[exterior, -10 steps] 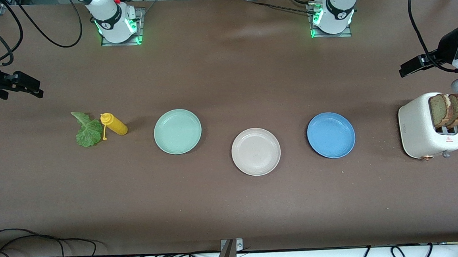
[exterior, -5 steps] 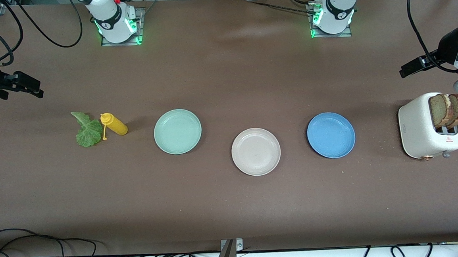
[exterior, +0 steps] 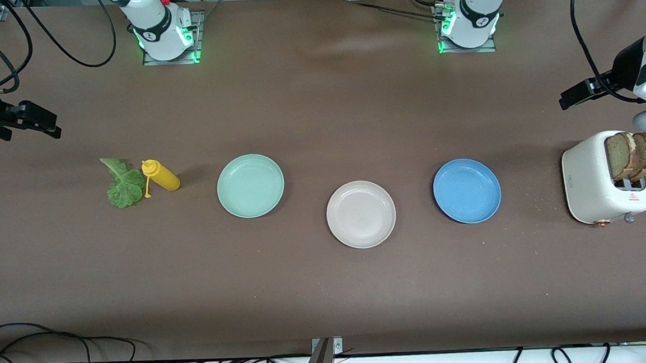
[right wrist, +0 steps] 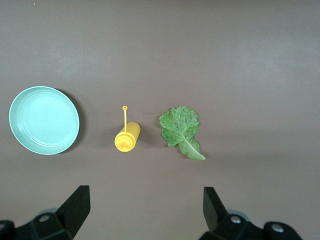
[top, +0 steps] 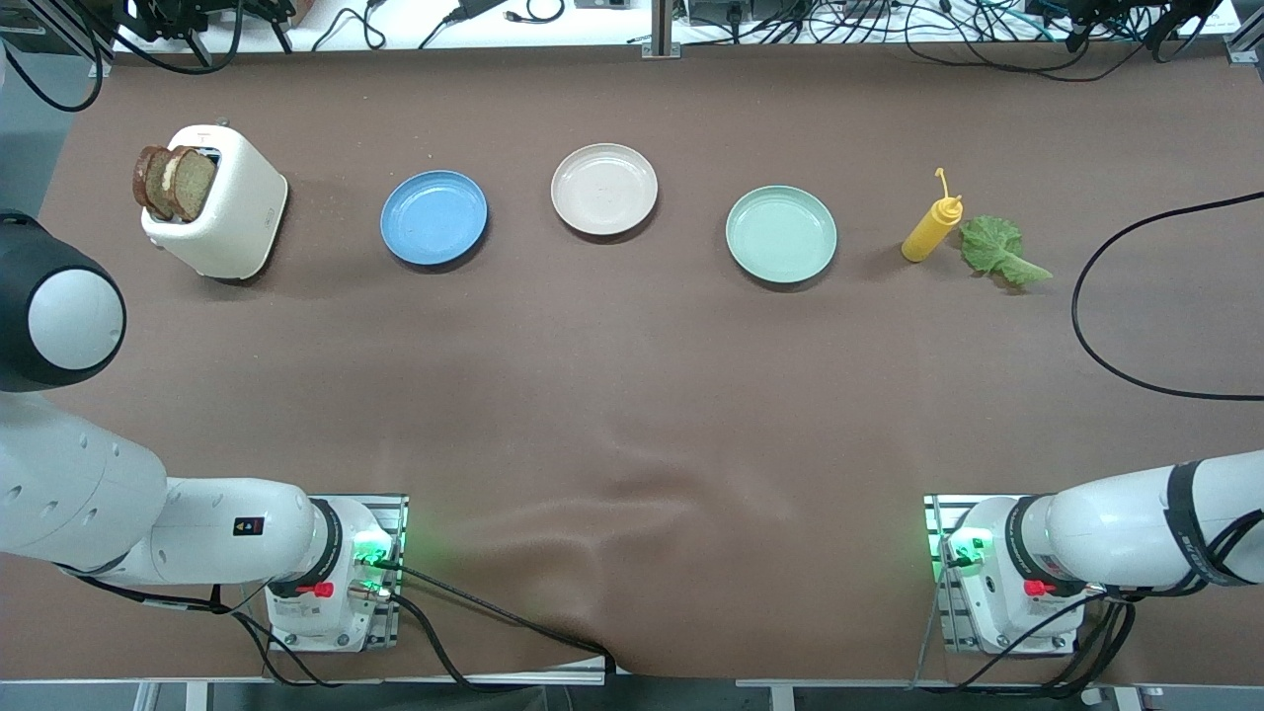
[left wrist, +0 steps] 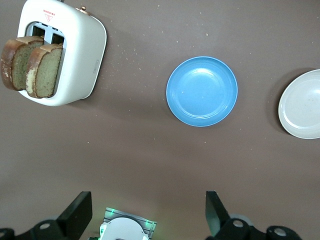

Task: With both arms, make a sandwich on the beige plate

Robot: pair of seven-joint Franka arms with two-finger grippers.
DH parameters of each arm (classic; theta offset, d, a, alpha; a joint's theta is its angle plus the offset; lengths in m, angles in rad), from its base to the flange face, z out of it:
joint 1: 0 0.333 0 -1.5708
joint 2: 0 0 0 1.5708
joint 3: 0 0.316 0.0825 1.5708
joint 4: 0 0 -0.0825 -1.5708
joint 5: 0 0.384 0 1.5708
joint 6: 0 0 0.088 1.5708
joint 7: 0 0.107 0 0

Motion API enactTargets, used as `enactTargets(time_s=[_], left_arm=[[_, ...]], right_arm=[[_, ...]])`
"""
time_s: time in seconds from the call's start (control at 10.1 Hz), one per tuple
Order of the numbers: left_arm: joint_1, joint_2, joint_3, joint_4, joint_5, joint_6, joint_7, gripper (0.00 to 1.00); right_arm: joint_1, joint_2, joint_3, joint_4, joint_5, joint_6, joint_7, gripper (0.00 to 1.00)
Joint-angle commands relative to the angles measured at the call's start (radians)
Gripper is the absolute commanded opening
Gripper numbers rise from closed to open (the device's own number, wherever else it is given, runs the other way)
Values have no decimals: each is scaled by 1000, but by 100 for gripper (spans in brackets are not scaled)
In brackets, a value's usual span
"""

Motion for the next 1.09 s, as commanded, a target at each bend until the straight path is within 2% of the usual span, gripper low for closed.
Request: enactTargets(time_s=[0.0,0.99], left_arm=[[-7,0,-14,13,37,-10,2,100],[-4,11,-11,14,36,-10,0,100]], right_arm=[[0,-7,4,9,-2,-8,9,100],[0,-8,4,9,-2,-13,9,100]])
